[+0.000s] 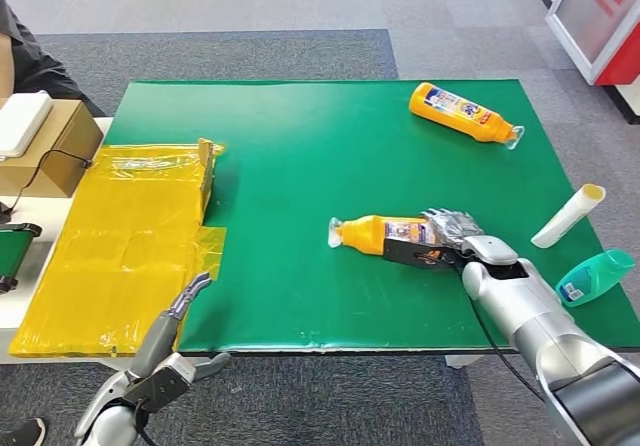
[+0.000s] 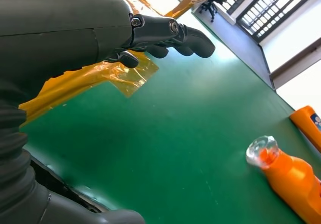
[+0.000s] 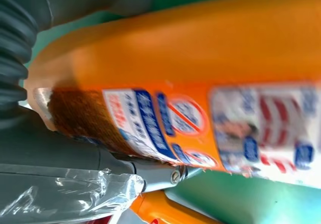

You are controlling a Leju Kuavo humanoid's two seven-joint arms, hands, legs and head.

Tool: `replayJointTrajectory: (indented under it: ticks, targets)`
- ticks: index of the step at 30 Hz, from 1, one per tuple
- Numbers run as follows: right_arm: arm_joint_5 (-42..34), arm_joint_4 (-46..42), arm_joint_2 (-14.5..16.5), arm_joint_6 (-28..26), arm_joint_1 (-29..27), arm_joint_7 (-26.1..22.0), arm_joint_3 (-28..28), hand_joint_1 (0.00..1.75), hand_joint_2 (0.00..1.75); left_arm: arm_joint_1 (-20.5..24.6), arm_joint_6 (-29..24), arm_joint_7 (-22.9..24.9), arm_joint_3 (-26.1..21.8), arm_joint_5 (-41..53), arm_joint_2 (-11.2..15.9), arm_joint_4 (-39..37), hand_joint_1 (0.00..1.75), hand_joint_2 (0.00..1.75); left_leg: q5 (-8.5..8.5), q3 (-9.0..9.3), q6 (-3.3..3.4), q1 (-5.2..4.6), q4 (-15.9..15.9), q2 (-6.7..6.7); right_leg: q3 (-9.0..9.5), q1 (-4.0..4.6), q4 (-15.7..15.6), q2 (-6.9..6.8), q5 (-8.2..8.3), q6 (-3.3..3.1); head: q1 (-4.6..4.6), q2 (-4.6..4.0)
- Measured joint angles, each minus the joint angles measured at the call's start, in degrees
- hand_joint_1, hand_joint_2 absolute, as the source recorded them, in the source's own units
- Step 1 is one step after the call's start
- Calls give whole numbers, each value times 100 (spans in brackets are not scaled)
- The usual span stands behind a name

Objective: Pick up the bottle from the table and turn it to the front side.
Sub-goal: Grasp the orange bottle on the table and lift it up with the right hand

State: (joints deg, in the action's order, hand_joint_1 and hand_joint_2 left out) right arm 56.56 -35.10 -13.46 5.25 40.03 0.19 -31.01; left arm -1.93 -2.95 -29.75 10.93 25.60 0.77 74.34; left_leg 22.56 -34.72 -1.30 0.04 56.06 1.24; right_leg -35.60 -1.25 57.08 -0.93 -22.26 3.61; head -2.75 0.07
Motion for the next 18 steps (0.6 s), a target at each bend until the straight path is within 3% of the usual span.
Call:
replayJointTrajectory:
  ticks: [8, 13, 18]
  targets:
    - [-213, -376, 0, -155, -171, -84, 80, 175, 175, -69, 123, -21, -11, -266, 31, 3, 0, 175, -1, 0, -1, 0, 0, 0, -2, 0, 0, 0, 0, 0, -1, 0]
    - [-490, -1253, -19, -342, -540, -136, 289, 175, 175, -226, 618, -163, -148, -954, 7, 133, 0, 175, 0, -2, -1, 0, 0, 1, -5, 1, 0, 0, -3, 0, 0, 0]
    - [-1570, -2799, 74, -633, -1457, -533, 796, 175, 175, -449, 1656, -277, -517, -2113, -163, 462, 0, 175, 6, -6, -1, 1, 0, -2, -5, 2, 0, -6, -14, 2, -1, 0]
